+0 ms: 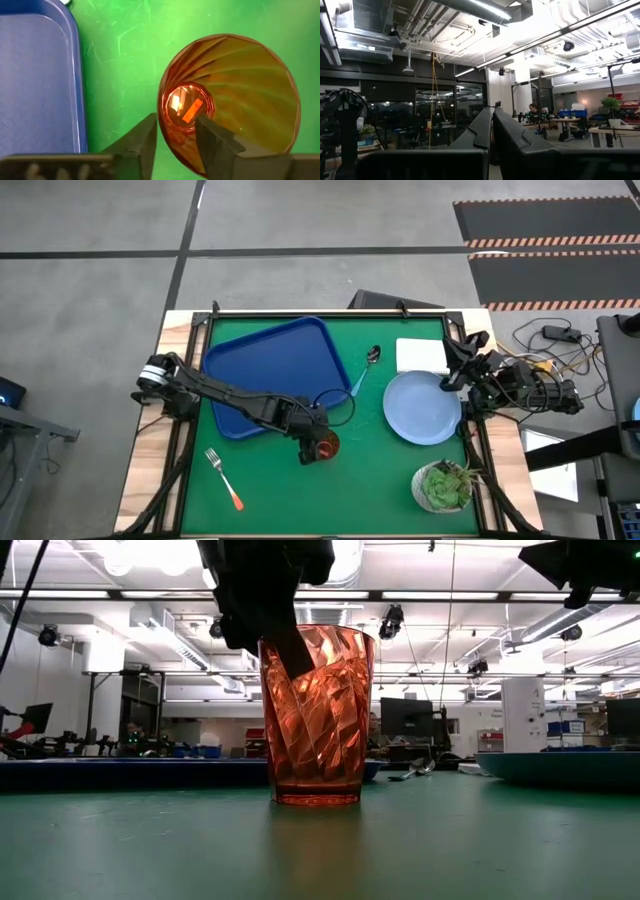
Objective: Pick and place plate/cup/fork/spoon on tray
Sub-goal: Put the red cup to the top left on the blue serving tray
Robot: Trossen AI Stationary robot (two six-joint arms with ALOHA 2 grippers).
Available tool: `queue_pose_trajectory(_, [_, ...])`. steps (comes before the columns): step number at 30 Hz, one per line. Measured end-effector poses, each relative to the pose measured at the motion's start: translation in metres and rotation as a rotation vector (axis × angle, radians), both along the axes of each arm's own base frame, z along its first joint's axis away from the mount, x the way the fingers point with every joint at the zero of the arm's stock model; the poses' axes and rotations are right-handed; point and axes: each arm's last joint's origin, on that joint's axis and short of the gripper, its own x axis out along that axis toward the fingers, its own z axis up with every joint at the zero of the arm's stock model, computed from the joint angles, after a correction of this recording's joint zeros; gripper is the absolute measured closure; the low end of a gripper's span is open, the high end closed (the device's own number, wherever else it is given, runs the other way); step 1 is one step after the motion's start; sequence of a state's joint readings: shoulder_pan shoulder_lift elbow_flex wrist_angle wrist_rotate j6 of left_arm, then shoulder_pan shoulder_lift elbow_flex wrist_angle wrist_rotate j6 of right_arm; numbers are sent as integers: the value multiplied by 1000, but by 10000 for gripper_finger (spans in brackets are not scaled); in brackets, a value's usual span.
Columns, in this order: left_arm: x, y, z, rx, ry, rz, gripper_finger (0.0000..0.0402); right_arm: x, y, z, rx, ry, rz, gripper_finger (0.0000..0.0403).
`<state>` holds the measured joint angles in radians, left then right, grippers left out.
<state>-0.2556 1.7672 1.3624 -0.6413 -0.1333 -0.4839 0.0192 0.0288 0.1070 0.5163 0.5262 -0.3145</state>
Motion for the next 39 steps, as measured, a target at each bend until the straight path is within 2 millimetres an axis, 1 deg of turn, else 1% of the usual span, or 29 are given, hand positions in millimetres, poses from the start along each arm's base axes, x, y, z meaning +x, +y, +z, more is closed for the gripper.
queue_pose_trajectory(6, [0,2,0,0,3,7,384,0,0,0,0,6,0,394])
queue_pose_trajectory(8, [0,4,0,-2,4,12,395,0,0,0,0,6,0,394])
queue_pose_trajectory(12, [0,7,4,-7,-5,19,395,0,0,-1,0,8,0,394])
queue_pose_trajectory(13, [-1,8,7,-15,-13,19,397,0,0,-1,0,9,0,394])
queue_pose_trajectory(16, [-7,14,25,-37,-64,29,399,1,0,-1,0,10,0,394])
queue_pose_trajectory(20, [-24,25,60,-49,-167,57,400,1,0,-1,-1,14,0,394])
queue_pose_trajectory(22, [-36,34,73,-8,-200,103,400,1,0,-1,-1,15,0,394])
queue_pose_trajectory(24, [-55,44,83,64,-198,184,400,1,0,-1,-2,17,0,394])
queue_pose_trajectory(26, [-76,56,88,130,-169,322,400,1,0,-1,-1,17,-1,394])
queue_pose_trajectory(28, [-101,69,88,190,-134,513,400,1,0,-1,-1,18,0,394])
queue_pose_trajectory(30, [-125,81,86,224,-120,725,401,1,0,-1,-1,18,0,394])
queue_pose_trajectory(32, [-151,92,81,214,-105,947,401,1,0,-1,-1,18,0,394])
queue_pose_trajectory(34, [-172,99,74,184,-96,1113,401,1,0,-1,-1,18,0,394])
queue_pose_trajectory(36, [-186,102,67,165,-108,1183,401,1,0,-1,-1,18,0,394])
queue_pose_trajectory(39, [-199,106,56,163,-100,1221,401,1,0,-1,-1,18,0,394])
